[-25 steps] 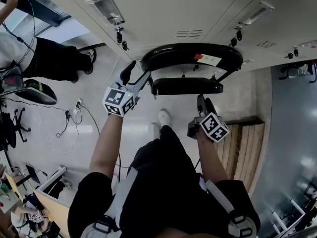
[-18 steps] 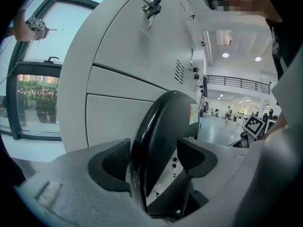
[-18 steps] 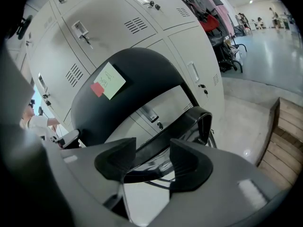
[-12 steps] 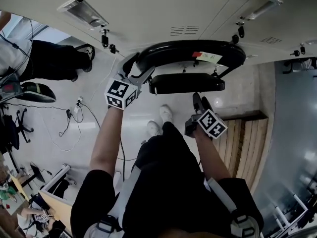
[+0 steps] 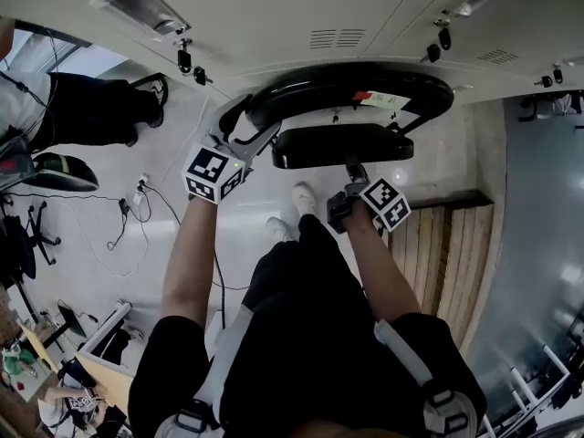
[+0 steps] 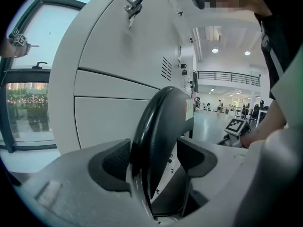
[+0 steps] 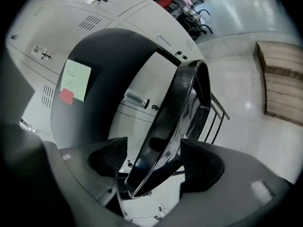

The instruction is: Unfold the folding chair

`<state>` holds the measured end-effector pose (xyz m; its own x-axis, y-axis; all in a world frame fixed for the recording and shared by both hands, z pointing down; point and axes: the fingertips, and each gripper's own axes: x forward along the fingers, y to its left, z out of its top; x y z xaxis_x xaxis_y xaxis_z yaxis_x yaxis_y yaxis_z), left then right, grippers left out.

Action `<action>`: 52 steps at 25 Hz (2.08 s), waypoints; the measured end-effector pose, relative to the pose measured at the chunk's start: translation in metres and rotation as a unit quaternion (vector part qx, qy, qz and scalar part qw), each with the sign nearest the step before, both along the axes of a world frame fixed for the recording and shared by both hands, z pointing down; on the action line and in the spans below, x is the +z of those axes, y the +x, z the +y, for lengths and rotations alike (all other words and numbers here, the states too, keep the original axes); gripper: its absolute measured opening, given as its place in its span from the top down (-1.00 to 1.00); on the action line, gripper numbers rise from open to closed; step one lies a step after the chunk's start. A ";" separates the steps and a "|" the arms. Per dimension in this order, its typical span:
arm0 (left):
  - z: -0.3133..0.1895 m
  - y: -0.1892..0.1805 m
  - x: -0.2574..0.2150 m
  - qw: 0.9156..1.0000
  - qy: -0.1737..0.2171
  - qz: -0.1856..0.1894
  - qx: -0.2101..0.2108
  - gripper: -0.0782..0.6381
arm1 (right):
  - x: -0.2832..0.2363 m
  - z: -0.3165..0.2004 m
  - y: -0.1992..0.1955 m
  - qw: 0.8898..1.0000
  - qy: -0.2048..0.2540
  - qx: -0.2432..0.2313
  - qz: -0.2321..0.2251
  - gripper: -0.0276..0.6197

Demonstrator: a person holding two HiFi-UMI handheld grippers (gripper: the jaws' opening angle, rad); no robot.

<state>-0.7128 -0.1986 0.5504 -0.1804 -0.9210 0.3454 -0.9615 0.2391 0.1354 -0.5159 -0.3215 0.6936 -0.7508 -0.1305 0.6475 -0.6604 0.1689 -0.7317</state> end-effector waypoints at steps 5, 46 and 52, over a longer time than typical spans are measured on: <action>0.008 0.019 -0.004 1.000 0.004 0.000 0.015 -0.09 | 0.010 0.000 -0.004 1.000 0.001 0.015 0.010 -0.13; 0.006 0.073 0.034 0.995 0.037 0.050 0.077 0.02 | 0.092 0.066 0.158 0.994 0.001 0.107 0.006 0.14; 0.012 0.084 0.046 0.998 -0.002 -0.010 0.069 0.02 | 0.135 0.090 0.210 0.990 -0.031 0.130 0.044 0.05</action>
<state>-0.6286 -0.1865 0.5964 -0.0586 -0.9362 0.3465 -0.9878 0.1046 0.1155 -0.3063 -0.2318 0.8289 -0.6378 -0.2705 0.7211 -0.7366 -0.0593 -0.6737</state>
